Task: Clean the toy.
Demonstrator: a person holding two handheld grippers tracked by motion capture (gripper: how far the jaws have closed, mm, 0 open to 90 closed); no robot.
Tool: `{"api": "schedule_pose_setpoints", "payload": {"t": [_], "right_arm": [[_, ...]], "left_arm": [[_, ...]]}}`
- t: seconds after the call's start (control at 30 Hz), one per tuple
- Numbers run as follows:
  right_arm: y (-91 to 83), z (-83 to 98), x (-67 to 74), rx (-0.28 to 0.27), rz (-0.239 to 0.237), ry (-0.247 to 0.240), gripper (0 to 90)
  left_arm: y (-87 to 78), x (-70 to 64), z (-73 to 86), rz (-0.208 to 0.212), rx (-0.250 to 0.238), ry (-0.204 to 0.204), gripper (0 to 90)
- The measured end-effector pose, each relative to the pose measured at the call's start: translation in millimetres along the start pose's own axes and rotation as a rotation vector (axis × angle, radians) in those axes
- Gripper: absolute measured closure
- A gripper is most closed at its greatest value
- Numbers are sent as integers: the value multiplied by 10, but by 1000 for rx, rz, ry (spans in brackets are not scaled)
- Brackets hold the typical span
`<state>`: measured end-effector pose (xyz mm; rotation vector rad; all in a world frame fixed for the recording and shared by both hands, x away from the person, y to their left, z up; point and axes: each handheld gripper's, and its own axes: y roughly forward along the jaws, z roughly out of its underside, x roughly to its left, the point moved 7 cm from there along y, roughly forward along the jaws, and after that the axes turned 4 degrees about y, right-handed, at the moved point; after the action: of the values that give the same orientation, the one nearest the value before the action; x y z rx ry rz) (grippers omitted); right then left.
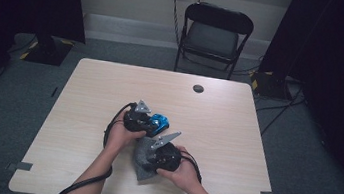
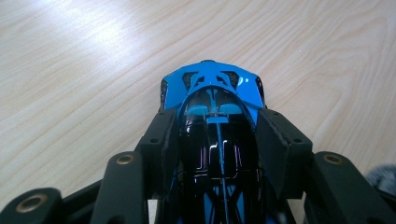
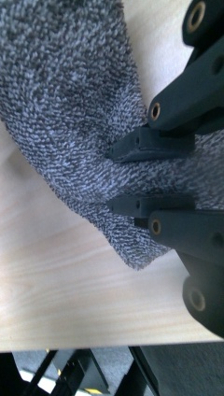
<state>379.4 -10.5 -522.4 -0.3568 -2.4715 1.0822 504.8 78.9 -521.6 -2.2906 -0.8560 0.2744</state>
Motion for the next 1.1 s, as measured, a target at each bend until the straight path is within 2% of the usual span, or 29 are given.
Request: {"api": "schedule_pose_setpoints", "payload": {"t": [0.3, 0.47, 0.53, 0.57, 0.63, 0.73, 0.87, 0.93, 1.0, 1.1], "right_arm": [[-102, 90, 105, -4, -22, -39, 752], [-253, 139, 60, -29, -18, -26, 752], [-368, 162, 2, -41, 2, -18, 751], [-368, 162, 2, -41, 2, -18, 751], [-446, 182, -57, -49, 37, -20, 751], [-545, 229, -170, -71, 63, 16, 751], [-623, 295, -349, -83, 120, 58, 751], [-635, 304, -383, -87, 134, 64, 751], [-652, 334, -455, -75, 181, 66, 751], [-678, 369, -534, -88, 197, 96, 750]], "left_arm": [[-2, -2, 0, -2, 3, 2, 499], [-6, -3, 0, -6, 13, 2, 499], [-3, -11, -5, -6, 17, -4, 501], [-1, -12, -7, -6, 17, -5, 501], [4, -18, -13, -8, 11, -15, 501], [-2, -3, -15, -21, 20, 7, 501], [0, -17, -18, -14, 35, -5, 501], [1, -15, -20, -19, 37, -13, 501], [-9, -12, -22, -17, 52, -4, 501], [-2, -29, -36, -12, 62, -16, 490]]}}
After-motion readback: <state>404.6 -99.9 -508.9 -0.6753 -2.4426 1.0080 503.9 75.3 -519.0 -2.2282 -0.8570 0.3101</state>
